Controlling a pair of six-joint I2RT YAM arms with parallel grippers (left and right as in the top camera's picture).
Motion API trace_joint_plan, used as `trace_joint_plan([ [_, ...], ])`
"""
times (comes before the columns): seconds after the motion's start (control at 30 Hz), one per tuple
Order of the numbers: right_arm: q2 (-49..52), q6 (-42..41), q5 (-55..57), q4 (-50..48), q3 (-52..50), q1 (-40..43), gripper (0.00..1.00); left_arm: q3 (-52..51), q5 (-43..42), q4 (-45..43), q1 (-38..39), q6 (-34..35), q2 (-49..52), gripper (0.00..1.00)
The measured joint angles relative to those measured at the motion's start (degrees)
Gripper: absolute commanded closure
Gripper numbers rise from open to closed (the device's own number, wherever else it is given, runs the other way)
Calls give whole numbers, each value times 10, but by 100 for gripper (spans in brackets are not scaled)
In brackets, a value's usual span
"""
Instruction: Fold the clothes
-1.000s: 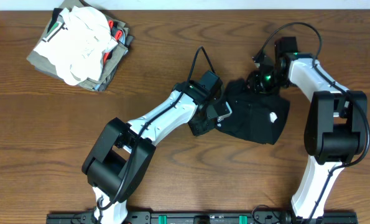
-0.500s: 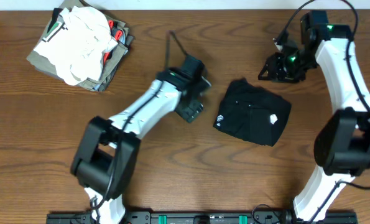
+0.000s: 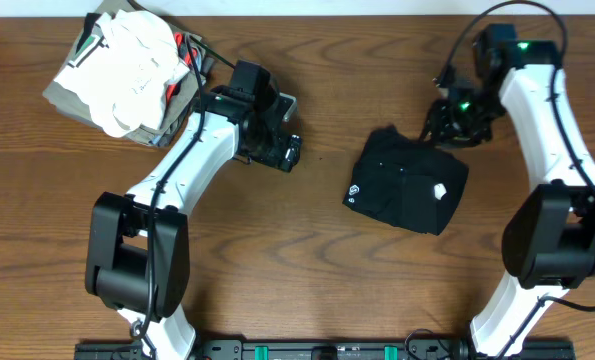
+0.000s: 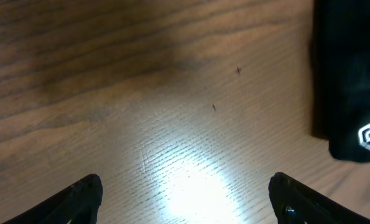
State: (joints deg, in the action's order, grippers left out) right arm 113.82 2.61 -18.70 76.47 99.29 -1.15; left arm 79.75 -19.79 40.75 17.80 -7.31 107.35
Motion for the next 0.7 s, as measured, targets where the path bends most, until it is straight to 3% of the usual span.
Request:
trace_joint_plan([
  [0.27,0,-35,3,-92,-113,-41,98,0,-9,-28,-44,46,0,13],
  [0.5,0,-61,19,-136,-172,-42,99,0,-9,-30,-73,59,0,13],
  [0.7,-4,-79,24,-251,-248,-42,98,0,-4,-30,-73,59,0,13],
])
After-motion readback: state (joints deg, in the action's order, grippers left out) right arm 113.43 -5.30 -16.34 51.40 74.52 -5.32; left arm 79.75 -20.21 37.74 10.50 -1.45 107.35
